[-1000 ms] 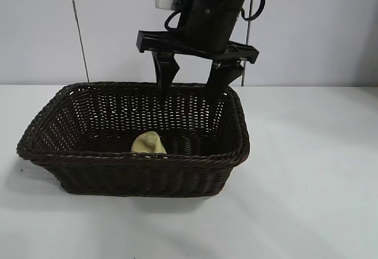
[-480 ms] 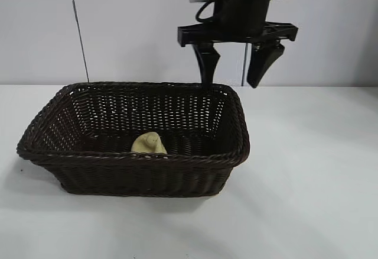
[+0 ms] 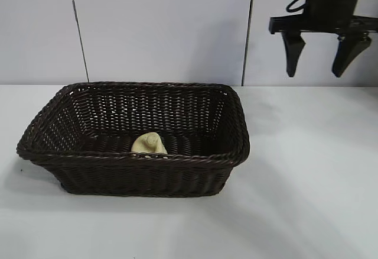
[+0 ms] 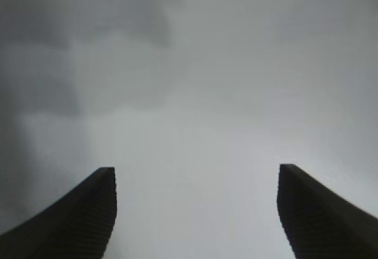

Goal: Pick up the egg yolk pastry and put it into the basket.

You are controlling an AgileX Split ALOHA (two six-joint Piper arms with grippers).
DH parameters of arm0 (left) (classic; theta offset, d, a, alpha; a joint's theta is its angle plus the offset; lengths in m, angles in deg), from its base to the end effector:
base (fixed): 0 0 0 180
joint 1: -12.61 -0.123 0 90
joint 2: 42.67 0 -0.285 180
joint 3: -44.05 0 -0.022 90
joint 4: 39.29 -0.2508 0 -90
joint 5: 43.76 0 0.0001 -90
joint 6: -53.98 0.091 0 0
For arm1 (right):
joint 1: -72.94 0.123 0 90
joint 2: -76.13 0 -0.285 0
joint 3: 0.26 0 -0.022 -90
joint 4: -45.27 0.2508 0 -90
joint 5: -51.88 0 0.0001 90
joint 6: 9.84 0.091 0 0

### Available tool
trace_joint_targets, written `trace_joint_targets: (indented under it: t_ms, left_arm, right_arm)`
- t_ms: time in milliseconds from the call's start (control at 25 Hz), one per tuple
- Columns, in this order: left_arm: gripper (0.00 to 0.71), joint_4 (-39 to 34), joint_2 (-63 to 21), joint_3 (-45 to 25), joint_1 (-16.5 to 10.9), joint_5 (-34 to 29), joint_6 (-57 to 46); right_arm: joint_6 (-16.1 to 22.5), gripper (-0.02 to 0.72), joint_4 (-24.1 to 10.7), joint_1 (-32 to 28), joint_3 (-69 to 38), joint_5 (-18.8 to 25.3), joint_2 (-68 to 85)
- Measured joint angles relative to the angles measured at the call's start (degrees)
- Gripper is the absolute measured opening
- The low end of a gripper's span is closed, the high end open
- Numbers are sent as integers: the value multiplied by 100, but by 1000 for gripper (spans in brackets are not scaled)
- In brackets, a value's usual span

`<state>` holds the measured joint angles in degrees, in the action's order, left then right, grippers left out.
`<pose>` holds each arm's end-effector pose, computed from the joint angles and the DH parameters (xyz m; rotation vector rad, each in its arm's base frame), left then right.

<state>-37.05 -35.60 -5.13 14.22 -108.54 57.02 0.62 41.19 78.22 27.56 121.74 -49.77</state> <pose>-0.0087 -0.0030 0.2688 0.0892 2.1100 -0.0324 0.4362 0.0342 0.2516 0.1066 2.9212 -0.0583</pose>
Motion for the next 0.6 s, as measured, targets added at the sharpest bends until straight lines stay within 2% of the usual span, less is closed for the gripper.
trace_joint_targets:
  t_ms: [240, 600]
  left_arm:
    - [542, 0, 0, 0, 0, 0, 0]
    - [542, 0, 0, 0, 0, 0, 0]
  right_arm:
    - [1, 546, -5, -390, 0, 12, 0]
    - [-308, 546, 287, -75, -695, 6, 305]
